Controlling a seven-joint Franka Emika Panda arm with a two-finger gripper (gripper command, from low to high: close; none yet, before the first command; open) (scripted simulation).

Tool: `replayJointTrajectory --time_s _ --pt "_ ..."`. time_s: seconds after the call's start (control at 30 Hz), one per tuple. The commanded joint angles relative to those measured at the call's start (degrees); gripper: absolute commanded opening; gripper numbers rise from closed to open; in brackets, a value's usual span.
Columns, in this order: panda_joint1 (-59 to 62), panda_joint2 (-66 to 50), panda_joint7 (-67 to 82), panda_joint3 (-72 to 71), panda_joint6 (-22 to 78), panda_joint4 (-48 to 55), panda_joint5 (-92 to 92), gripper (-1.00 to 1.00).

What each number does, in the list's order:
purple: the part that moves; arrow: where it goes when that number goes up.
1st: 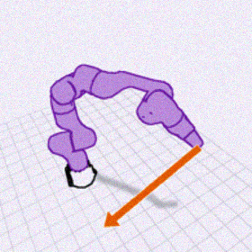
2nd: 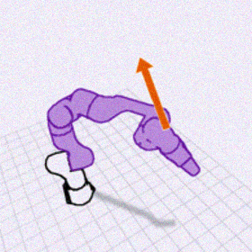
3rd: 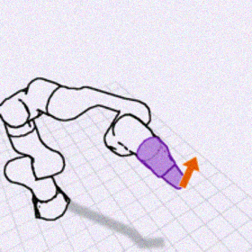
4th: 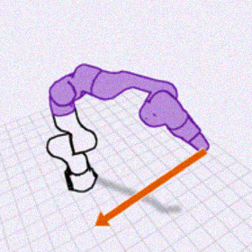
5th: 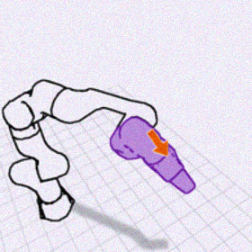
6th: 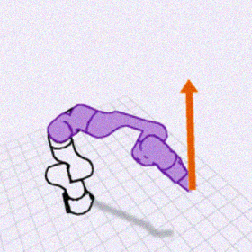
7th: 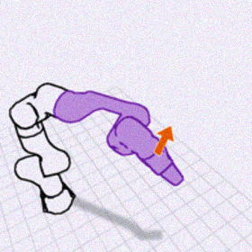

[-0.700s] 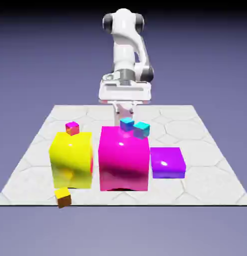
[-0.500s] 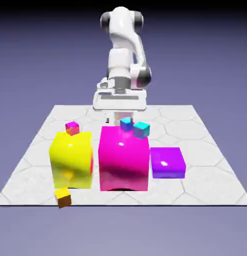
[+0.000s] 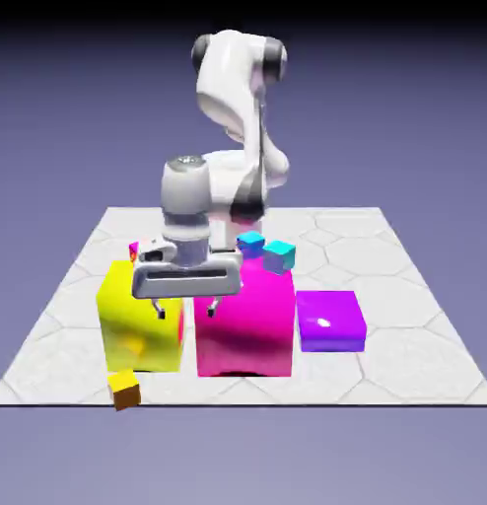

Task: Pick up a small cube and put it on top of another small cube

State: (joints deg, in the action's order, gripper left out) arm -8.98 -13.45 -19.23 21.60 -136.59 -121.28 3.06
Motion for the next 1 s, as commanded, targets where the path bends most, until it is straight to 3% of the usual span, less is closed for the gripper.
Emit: replayJointTrajectory --time_s 0.0,0.77,0.9,0.93,0.97 --pt "-0.37 -2.08 1.05 0.97 1.69 1.79 0.14 0.0" --pt "-8.96 -49.83 25.1 23.34 40.43 42.93 3.31 0.0" --pt "-8.79 -52.15 25.05 22.35 32.27 36.44 4.4 0.0" --pt "-8.79 -52.16 25.05 22.35 32.27 36.44 4.4 -1.0" --pt "-8.79 -52.16 25.05 22.35 32.27 36.44 4.4 -1.0"
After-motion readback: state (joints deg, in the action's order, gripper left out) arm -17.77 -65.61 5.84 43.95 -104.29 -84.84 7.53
